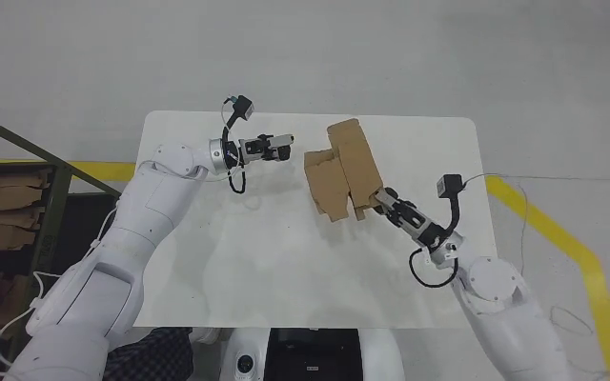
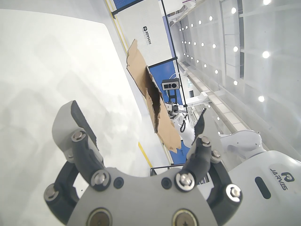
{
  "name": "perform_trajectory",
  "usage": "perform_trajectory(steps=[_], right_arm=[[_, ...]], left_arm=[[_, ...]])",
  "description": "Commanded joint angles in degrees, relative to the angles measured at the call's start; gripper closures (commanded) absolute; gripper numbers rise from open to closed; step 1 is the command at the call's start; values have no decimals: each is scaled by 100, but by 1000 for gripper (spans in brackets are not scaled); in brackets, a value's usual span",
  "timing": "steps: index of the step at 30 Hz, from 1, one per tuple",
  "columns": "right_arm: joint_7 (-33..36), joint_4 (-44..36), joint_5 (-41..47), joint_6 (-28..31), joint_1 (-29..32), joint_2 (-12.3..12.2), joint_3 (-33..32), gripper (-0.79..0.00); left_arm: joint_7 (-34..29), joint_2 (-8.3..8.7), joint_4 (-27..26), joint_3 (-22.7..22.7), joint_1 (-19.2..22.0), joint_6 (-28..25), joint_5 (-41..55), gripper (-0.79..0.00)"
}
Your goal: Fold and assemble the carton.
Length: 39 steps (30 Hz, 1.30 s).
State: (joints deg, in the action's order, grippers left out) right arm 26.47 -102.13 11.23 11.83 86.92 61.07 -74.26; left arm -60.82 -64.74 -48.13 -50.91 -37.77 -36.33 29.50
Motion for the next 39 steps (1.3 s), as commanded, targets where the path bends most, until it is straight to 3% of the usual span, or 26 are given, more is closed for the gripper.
perform_trajectory(steps=[1,5,10,20,21,22,23,26,33,39], right_arm=[[-276,-165,-124,-121,103,15,42,0],[-742,-363,-298,-249,266,57,176,0],[-1039,-383,-378,-408,311,102,301,0],[-1107,-436,-540,-474,327,151,411,0],[-1125,-447,-546,-469,333,155,411,0],[-1144,-459,-555,-466,341,159,409,0],[-1159,-472,-572,-461,350,163,407,0],[-1169,-506,-612,-449,371,169,387,0],[-1164,-569,-741,-374,412,182,341,0],[-1213,-624,-823,-290,450,200,326,0]], left_arm=[[0,0,0,0,0,0,0,-785],[0,0,0,0,0,0,0,-785],[291,23,-421,-68,-258,262,-122,-785],[656,18,-885,-74,-453,611,-642,-785],[714,7,-907,-63,-454,640,-682,-640],[769,-4,-925,-48,-456,666,-723,-428],[806,-18,-937,-32,-461,699,-733,-369],[865,-53,-916,-7,-456,769,-721,-289],[770,-125,-803,21,-440,832,-570,-209],[574,-171,-682,-43,-446,878,-218,-68]])
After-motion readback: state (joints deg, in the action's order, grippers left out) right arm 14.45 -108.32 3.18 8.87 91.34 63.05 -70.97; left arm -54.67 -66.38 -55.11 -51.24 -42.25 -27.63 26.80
